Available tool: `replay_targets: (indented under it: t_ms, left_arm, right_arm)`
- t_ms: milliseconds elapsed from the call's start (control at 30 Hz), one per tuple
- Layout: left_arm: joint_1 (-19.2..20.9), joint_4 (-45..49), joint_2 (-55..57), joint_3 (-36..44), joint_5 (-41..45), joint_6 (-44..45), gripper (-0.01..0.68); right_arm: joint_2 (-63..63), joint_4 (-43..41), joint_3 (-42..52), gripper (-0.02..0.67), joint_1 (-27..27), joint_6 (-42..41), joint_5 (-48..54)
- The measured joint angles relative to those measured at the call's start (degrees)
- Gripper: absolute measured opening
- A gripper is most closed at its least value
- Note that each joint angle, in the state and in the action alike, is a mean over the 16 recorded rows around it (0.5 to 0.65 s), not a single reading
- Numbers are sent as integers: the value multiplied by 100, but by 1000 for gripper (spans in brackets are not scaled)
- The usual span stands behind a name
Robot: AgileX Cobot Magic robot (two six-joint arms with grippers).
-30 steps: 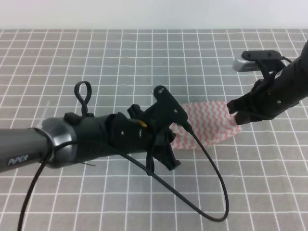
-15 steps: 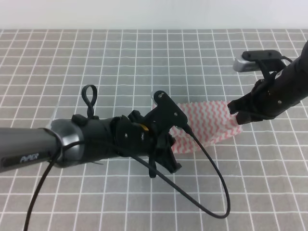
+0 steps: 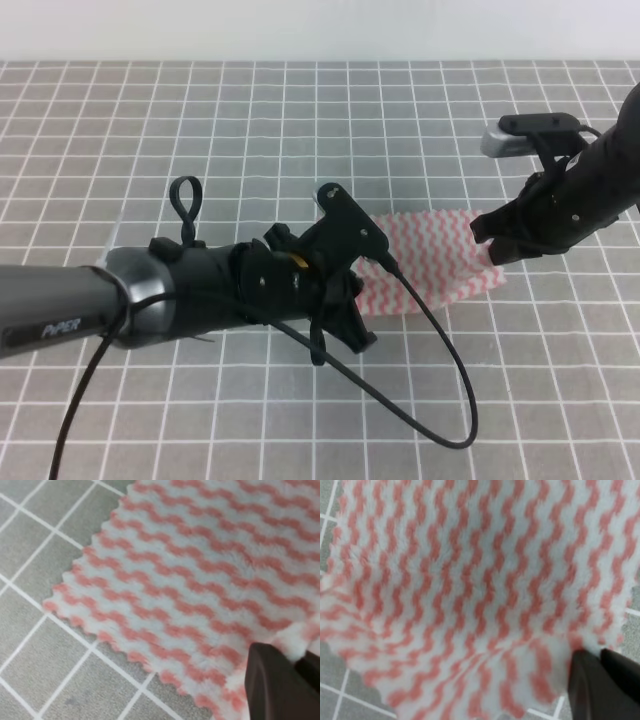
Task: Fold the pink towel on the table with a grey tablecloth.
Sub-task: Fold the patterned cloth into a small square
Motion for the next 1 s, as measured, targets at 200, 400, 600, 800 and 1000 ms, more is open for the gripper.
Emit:
replay_targets:
  t_ms: [200, 400, 600, 800, 1000]
  left_arm:
    - [24, -1, 9, -76, -45, 1, -1]
    - [49, -1, 80, -204, -17, 1, -1]
    - [99, 0, 171, -334, 39, 0, -1]
    - [185, 1, 260, -455, 101, -1, -1]
    - [273, 2, 345, -629, 209, -1, -1]
  right_arm:
    - [12, 0, 3, -16, 0, 1, -54]
    - [26, -3, 1, -16, 0, 0, -121]
    - [39, -13, 0, -16, 0, 7, -190]
    - [58, -25, -1, -17, 0, 13, -274]
    - [108, -28, 1, -17, 0, 19, -363]
